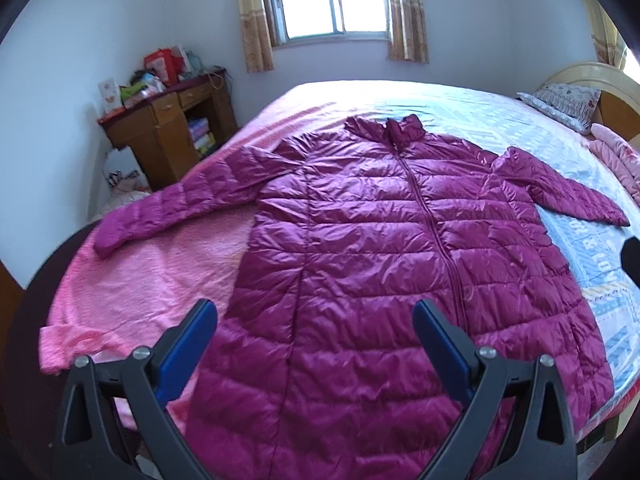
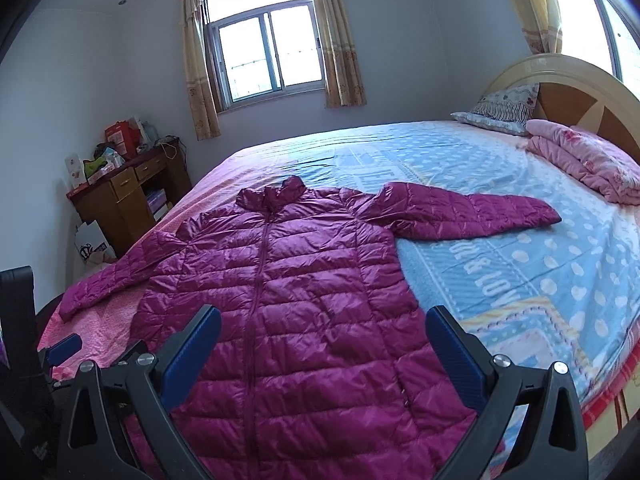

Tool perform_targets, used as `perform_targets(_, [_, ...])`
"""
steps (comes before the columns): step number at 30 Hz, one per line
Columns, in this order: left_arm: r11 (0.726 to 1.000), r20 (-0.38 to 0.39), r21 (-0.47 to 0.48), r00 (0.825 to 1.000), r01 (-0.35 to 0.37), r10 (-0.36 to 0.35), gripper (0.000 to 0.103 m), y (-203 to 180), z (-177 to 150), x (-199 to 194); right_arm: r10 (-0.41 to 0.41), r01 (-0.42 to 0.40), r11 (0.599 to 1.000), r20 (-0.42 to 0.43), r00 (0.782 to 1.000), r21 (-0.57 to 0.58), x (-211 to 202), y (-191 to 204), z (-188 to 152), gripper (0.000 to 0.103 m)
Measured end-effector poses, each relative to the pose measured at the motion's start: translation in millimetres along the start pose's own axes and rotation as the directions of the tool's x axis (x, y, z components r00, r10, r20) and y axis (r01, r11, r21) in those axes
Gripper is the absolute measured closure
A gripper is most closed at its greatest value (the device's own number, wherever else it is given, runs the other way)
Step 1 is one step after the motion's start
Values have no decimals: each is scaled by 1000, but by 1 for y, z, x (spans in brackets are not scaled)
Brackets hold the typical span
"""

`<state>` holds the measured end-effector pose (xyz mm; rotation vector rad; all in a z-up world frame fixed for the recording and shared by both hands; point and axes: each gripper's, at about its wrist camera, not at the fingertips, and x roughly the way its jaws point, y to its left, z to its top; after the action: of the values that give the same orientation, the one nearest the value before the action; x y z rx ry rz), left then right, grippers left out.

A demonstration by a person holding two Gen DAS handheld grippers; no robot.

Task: Fold large clothes
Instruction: 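Reach the right tool to a jacket sleeve cuff and close on it, then lift the held sleeve with the right tool, fold it across the jacket body, open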

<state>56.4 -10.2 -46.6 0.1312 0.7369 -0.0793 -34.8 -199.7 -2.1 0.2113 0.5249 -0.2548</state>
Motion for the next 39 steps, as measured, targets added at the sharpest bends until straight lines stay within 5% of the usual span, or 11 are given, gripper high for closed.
perform_targets(4, [1000, 9, -3, 1000, 12, -12, 3, 6, 19, 28, -1, 2, 999, -33, 999, 47, 30, -36, 18, 1])
perform_targets(9, [996, 62, -17, 994, -86, 87, 3, 23, 46, 75, -62, 79, 959, -70, 996, 272, 81, -148, 49, 1])
perform_targets(13, [991, 9, -83, 995, -101, 102, 3, 42, 52, 117, -74, 106, 808, -78, 994, 579, 123, -278, 59, 1])
perform_targets(16, [988, -21, -135, 997, -80, 77, 3, 52, 51, 138, -99, 126, 703, -79, 992, 700, 146, -340, 61, 1])
perform_targets(21, [977, -85, -211, 996, -20, 3, 2, 63, 37, 167, -195, 217, 630, -119, 974, 745, 190, -402, 69, 2])
perform_targets(26, [977, -65, -212, 998, -1, -14, 0, 61, 36, 166, -287, 322, 652, -170, 943, 686, 222, -411, 95, 2])
perform_targets(28, [979, -66, -203, 998, -10, -4, 0, 58, 36, 166, -332, 383, 675, -203, 921, 631, 222, -405, 94, 10])
perform_targets(30, [979, -62, -204, 998, -9, -4, 0, 56, 36, 166, -372, 442, 688, -243, 896, 576, 225, -401, 95, 55])
perform_targets(32, [978, -57, -206, 998, -4, -8, 0, 56, 35, 165, -348, 429, 705, -251, 903, 565, 228, -406, 95, 79])
perform_targets(36, [977, -47, -212, 999, 7, -17, 0, 60, 37, 167, -312, 394, 730, -240, 919, 559, 219, -404, 97, 90])
perform_targets(39, [977, -43, -215, 999, 12, -21, 0, 62, 37, 167, -296, 327, 787, -144, 944, 523, 198, -381, 117, 92])
